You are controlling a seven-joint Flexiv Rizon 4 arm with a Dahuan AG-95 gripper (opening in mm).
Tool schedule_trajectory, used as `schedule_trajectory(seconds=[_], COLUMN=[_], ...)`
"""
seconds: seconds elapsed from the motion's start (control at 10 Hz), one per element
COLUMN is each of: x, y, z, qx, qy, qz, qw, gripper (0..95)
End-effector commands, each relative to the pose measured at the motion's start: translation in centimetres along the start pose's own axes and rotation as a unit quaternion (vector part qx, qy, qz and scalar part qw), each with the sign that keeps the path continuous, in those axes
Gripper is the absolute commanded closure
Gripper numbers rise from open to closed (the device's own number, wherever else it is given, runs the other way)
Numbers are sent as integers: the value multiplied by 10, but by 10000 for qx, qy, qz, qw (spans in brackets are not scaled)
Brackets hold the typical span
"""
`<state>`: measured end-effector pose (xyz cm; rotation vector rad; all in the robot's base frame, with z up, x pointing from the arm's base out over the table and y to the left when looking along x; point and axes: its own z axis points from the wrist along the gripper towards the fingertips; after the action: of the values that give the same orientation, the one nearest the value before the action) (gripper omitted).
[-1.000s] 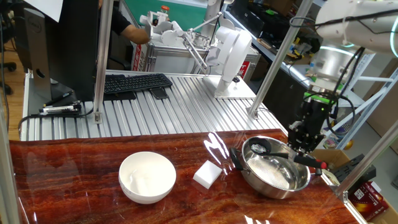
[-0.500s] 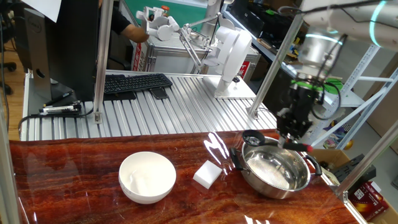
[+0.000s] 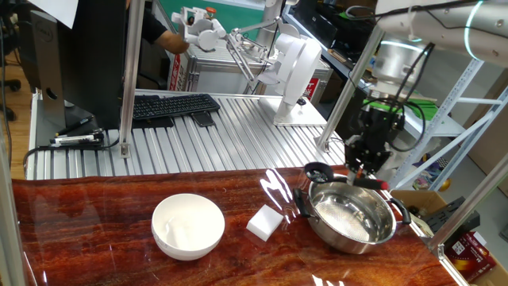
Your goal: Scoop water with a large spoon from one bowl to another
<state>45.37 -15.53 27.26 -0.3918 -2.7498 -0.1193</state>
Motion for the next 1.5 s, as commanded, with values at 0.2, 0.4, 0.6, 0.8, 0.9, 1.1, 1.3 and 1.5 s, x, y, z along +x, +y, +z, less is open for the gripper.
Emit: schedule_trajectory(seconds=[0.2, 0.4, 0.6, 0.8, 0.9, 1.1, 1.3, 1.5], x=[-13, -24, -38, -45, -51, -51, -51, -51], y=[6, 10, 15, 17, 18, 18, 18, 18], z=[2, 3, 1, 1, -1, -1, -1, -1], qx=[68, 141, 179, 202, 212, 244, 240, 218], qy=[-64, -89, -90, -101, -101, -114, -74, -66], qz=[90, 114, 145, 154, 158, 148, 126, 131], qw=[9999, 9998, 9997, 9996, 9996, 9995, 9996, 9997], gripper=[950, 950, 950, 950, 950, 950, 950, 950])
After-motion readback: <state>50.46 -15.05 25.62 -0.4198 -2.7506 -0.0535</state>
